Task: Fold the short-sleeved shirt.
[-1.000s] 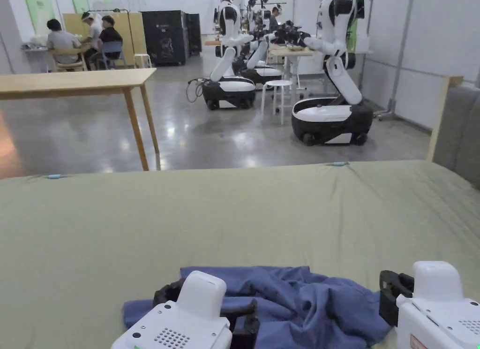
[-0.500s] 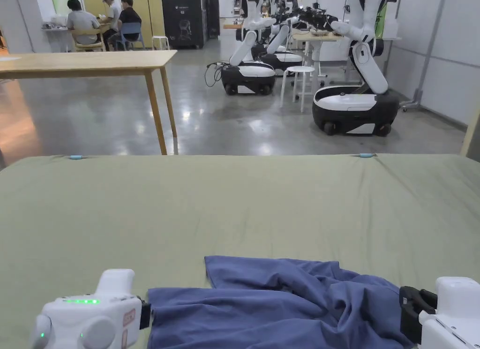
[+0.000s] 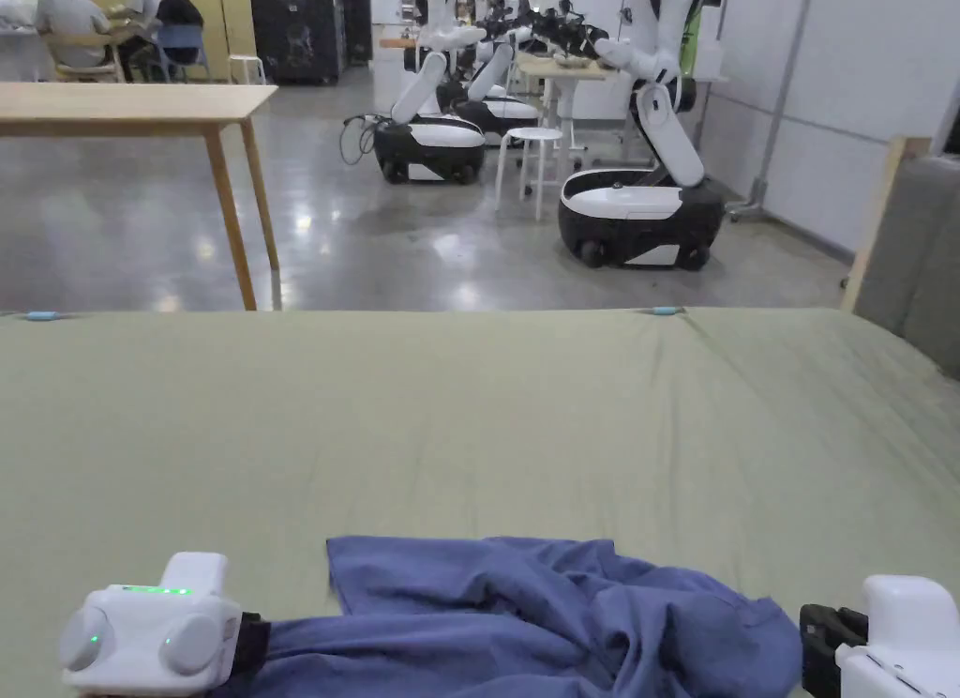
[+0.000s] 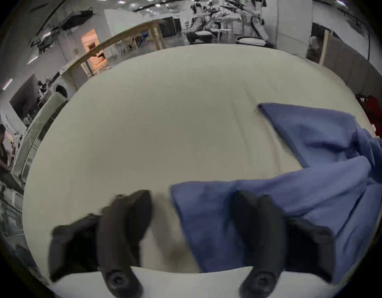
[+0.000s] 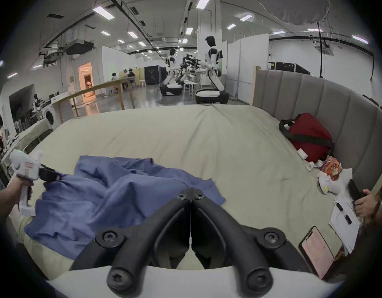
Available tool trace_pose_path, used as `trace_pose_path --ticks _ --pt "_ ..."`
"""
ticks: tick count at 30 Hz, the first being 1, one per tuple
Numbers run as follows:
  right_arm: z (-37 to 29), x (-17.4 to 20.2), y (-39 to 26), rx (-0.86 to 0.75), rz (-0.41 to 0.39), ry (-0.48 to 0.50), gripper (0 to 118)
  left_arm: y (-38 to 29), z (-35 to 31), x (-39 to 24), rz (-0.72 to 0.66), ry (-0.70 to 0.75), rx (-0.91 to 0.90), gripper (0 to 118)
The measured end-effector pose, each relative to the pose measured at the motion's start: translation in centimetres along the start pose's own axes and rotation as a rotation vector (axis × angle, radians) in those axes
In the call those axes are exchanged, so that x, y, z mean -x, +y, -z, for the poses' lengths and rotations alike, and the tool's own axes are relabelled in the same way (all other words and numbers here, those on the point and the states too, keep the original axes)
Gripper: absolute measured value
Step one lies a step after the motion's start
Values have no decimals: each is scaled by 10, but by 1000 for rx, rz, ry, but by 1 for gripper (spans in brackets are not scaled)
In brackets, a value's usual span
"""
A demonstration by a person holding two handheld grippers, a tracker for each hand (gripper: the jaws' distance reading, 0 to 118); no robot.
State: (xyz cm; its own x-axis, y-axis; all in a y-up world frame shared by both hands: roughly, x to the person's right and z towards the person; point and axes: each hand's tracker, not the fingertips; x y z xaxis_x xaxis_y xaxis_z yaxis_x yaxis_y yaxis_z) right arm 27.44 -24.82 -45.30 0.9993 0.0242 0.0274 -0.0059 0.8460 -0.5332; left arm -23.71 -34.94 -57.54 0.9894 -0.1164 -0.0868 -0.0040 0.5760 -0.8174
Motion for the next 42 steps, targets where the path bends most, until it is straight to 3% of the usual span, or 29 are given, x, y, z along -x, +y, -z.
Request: trace_pose_path --ticks 1,2,6,7,9,10,13,18,19,21,22,25,30,35,42 --pt "7 -6 0 18 -1 -19 1 -1 -6 -4 -7 -22 -21 25" --pt "16 -14 0 30 4 -34 1 -2 -11 -9 10 -49 -38 0" --pt "52 -34 5 104 17 -49 4 -3 -36 -12 72 -44 -77 0" --pt "62 -37 8 125 18 -39 25 -1 -50 -7 50 -52 -107 0" --pt "86 -41 13 183 18 -28 95 3 -68 0 -4 -86 -155 0" --pt "99 -42 14 216 21 -20 118 5 -75 3 -21 -99 -168 0" --pt "131 -41 10 250 1 -7 118 4 -102 0 -6 -102 -187 0" --pt "162 -26 -9 370 -130 -13 118 7 -117 -8 6 -105 -205 0" --pt "164 -26 -14 414 -125 -9 111 9 -117 -8 9 -105 -206 0" --pt "158 -29 -17 399 -27 62 93 9 -117 -8 12 -104 -200 0" --pt "150 -29 -13 361 -14 22 77 8 -117 -9 14 -101 -199 0" --pt "137 -24 -6 349 -56 41 9 9 -116 -7 20 -96 -191 0" --pt "111 -12 19 271 -89 68 6 10 -126 -3 43 -85 -189 0" --pt "54 -19 78 105 9 131 6 24 -170 21 68 -69 -263 0" --pt "-11 -17 186 -78 -53 138 6 82 -250 73 72 30 -429 0"
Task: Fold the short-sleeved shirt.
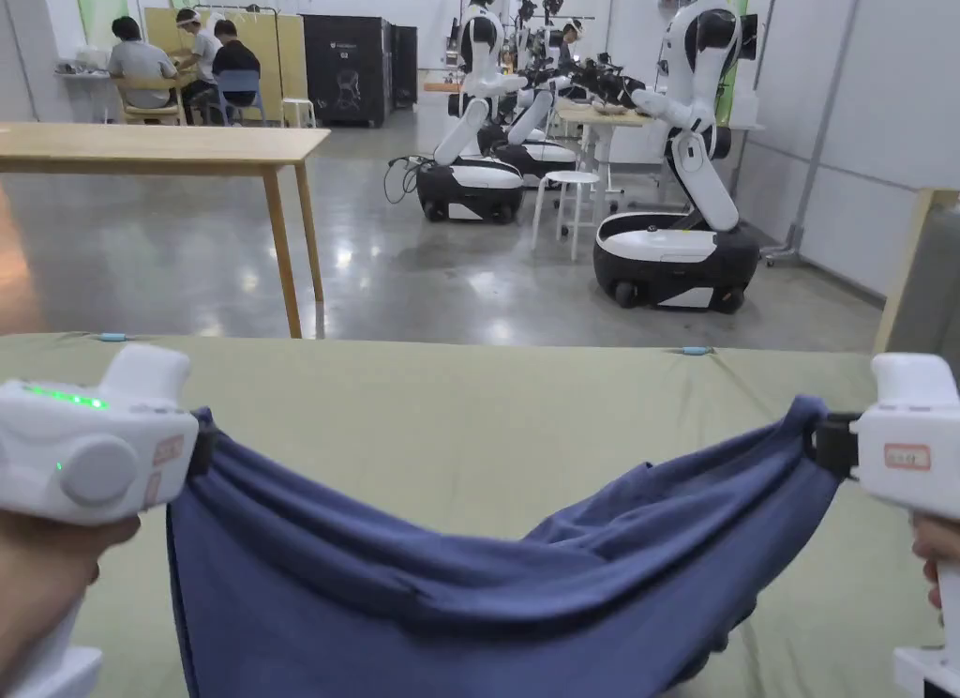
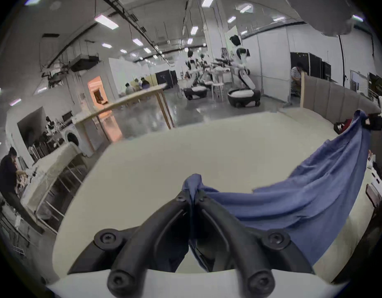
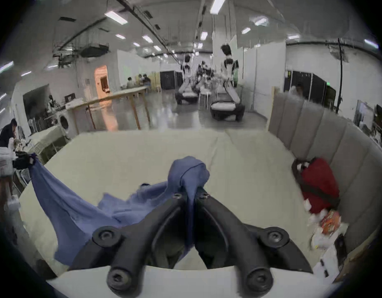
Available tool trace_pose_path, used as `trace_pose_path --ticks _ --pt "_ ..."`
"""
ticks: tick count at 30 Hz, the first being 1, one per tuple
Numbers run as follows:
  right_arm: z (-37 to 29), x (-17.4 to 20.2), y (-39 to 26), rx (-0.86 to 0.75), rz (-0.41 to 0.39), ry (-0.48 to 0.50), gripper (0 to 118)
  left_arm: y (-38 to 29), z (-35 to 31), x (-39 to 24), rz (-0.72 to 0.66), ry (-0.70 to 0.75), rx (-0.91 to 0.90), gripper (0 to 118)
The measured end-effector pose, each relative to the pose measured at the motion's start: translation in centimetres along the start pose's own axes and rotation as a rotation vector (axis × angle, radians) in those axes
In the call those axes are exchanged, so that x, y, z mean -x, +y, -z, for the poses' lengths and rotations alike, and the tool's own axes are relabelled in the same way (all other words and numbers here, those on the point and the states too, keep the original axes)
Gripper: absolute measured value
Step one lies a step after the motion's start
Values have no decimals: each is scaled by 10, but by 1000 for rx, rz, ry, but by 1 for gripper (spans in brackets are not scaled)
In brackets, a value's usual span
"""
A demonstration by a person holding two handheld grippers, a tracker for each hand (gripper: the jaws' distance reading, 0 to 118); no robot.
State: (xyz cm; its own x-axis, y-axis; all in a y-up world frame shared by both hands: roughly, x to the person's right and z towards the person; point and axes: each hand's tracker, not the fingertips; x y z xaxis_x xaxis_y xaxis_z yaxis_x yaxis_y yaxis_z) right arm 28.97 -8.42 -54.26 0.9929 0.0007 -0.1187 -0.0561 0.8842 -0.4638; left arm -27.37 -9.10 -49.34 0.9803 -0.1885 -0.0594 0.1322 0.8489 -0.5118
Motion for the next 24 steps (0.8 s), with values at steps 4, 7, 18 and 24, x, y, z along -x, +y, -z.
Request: trace_pose_path --ticks 4,7,18,24 --pt "-12 -4 63 -83 16 -16 6 52 -9 31 -31 42 -83 0" --pt "-16 -9 105 -163 24 -64 6 90 -5 53 -94 58 -131 0" --pt "4 -17 196 -318 98 -89 6 197 54 104 -178 93 -267 0" --pt "62 -15 157 -256 110 -96 6 168 99 82 -169 100 -210 0"
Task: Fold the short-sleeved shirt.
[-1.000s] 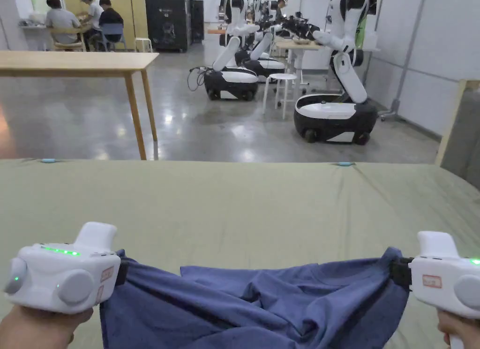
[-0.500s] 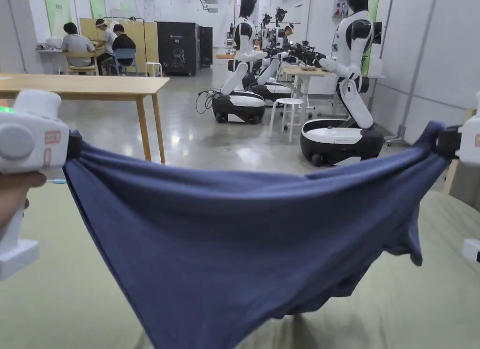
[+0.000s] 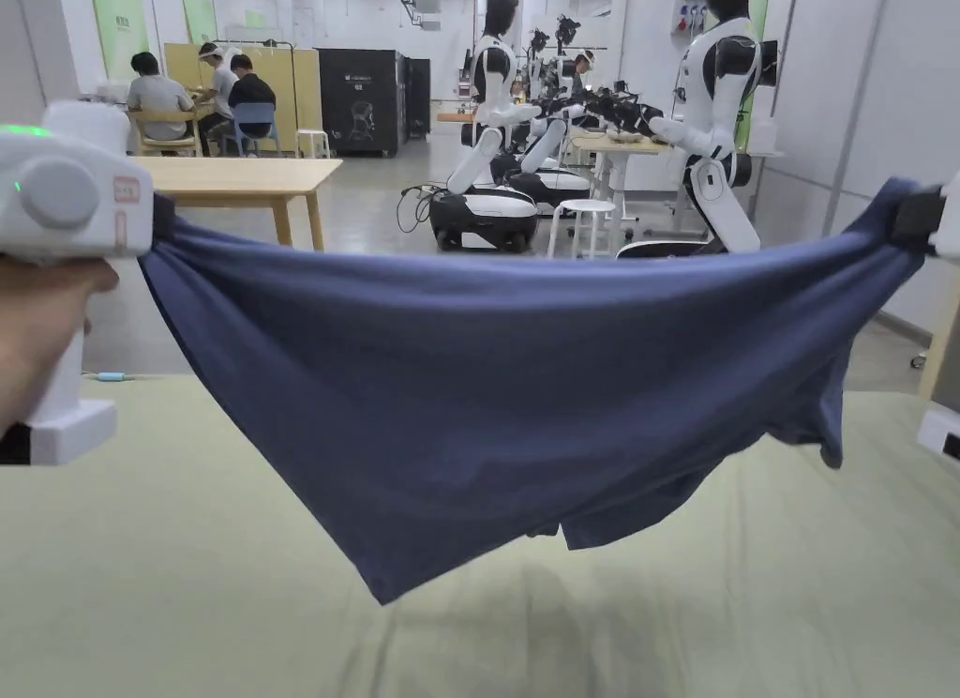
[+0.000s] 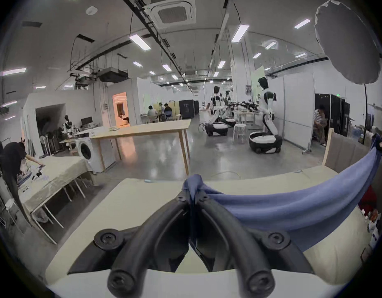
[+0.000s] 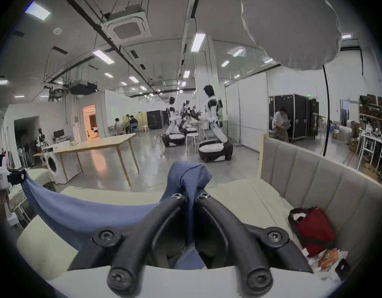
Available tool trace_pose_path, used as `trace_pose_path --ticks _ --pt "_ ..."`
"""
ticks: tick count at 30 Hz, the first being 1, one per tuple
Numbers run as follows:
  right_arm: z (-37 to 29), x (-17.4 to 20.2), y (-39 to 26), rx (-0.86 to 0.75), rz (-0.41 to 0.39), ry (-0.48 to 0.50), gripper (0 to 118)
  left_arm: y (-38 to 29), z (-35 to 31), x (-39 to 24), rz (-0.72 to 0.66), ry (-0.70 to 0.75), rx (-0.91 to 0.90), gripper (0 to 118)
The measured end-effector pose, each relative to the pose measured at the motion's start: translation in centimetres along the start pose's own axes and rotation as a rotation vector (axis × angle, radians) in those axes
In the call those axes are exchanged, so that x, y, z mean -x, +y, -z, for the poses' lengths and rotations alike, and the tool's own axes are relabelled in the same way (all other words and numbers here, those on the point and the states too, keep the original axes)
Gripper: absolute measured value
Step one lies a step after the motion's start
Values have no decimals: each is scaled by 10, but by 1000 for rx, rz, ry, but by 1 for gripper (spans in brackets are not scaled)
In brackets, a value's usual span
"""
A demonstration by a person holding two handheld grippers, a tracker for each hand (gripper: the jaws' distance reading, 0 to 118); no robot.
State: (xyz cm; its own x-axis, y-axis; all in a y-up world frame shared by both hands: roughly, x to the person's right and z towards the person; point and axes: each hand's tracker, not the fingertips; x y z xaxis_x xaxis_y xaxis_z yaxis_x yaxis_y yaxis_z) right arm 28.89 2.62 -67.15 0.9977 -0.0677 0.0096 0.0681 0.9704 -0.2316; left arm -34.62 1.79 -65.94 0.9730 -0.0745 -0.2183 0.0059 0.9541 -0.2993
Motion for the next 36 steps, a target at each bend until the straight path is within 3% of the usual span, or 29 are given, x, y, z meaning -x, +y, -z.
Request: trace_pose_path --ticks 4,11,15,18,22,24,26,27,28,30,31,34,36 --pt "26 -1 -58 77 10 -43 6 -50 34 -6 -3 10 60 0" --pt "-28 -29 -120 130 32 -6 6 -116 -45 -17 -36 -102 125 0" --pt "-100 -49 -167 204 -46 48 6 -173 -127 -7 -39 -156 150 0" --pt "-149 -62 -223 294 -117 63 6 -234 -174 7 -49 -261 289 0" --pt "-188 -68 -321 473 -243 62 7 -335 -212 10 41 -226 508 0" --pt "-190 -80 -371 574 -236 67 7 -380 -220 10 55 -218 608 0" --pt "-192 -87 -402 625 -153 34 7 -409 -218 16 -20 -214 670 1" --pt "-193 -90 -408 629 -113 29 10 -414 -219 18 -64 -221 672 6" --pt "-195 -92 -406 610 -83 12 27 -415 -222 19 -92 -212 670 25" --pt "-200 -91 -386 574 -65 -11 90 -390 -235 17 -7 -153 565 94" --pt "-204 -86 -370 547 -73 -19 114 -375 -244 14 30 -148 511 116" --pt "-228 -48 -312 297 -140 57 118 -318 -274 -12 111 -154 259 116" --pt "-240 -14 -282 164 -125 110 118 -289 -288 -38 126 -150 109 116"
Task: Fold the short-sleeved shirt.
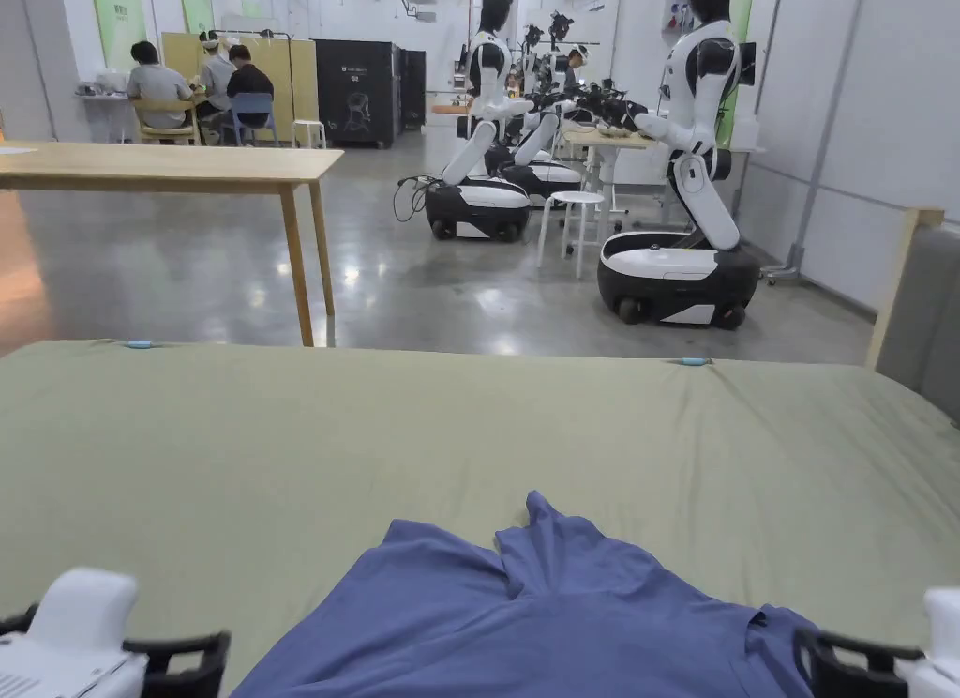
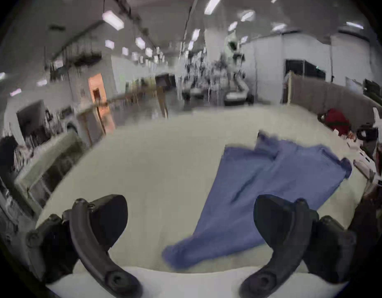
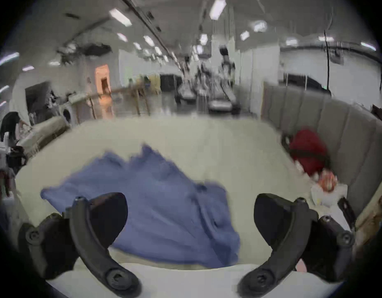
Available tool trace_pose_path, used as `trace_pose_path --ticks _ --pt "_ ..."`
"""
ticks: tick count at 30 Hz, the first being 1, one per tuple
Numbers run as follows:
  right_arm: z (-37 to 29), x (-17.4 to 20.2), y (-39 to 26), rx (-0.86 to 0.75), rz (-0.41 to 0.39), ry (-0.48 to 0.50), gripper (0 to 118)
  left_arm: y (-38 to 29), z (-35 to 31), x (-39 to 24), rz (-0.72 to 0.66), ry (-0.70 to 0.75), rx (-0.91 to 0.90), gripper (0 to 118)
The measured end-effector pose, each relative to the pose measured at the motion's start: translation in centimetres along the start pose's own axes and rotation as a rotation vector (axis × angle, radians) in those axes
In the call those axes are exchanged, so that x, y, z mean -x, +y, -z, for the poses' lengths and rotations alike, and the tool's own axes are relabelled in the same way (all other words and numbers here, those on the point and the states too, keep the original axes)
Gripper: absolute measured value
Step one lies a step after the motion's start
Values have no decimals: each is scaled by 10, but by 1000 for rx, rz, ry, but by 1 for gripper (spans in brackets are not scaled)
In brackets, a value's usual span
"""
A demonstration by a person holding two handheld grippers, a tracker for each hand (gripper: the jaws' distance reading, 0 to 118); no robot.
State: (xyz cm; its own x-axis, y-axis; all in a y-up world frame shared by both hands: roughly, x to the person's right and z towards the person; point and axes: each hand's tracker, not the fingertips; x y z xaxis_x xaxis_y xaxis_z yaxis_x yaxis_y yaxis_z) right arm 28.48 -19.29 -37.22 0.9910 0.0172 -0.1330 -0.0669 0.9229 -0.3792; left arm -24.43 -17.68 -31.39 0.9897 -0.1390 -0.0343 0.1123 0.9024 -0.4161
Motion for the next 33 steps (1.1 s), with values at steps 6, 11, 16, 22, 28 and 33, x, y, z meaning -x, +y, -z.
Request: trace_pose_path --ticks 6,11,16,22,28,33 --pt "-2 75 25 -196 -16 25 105 32 5 -50 -22 -38 -166 111" --pt "6 91 18 -178 -23 35 1 23 14 -45 8 -84 -78 0" --pt "14 91 18 -153 -28 54 1 -2 24 12 -45 -66 87 0" --pt "33 98 10 -90 -34 82 1 -59 52 87 -234 -125 363 118" --pt "55 112 0 -28 -44 108 1 -91 90 103 -215 -129 516 113" --pt "68 114 -2 9 -58 104 1 -130 129 76 -179 -105 589 84"
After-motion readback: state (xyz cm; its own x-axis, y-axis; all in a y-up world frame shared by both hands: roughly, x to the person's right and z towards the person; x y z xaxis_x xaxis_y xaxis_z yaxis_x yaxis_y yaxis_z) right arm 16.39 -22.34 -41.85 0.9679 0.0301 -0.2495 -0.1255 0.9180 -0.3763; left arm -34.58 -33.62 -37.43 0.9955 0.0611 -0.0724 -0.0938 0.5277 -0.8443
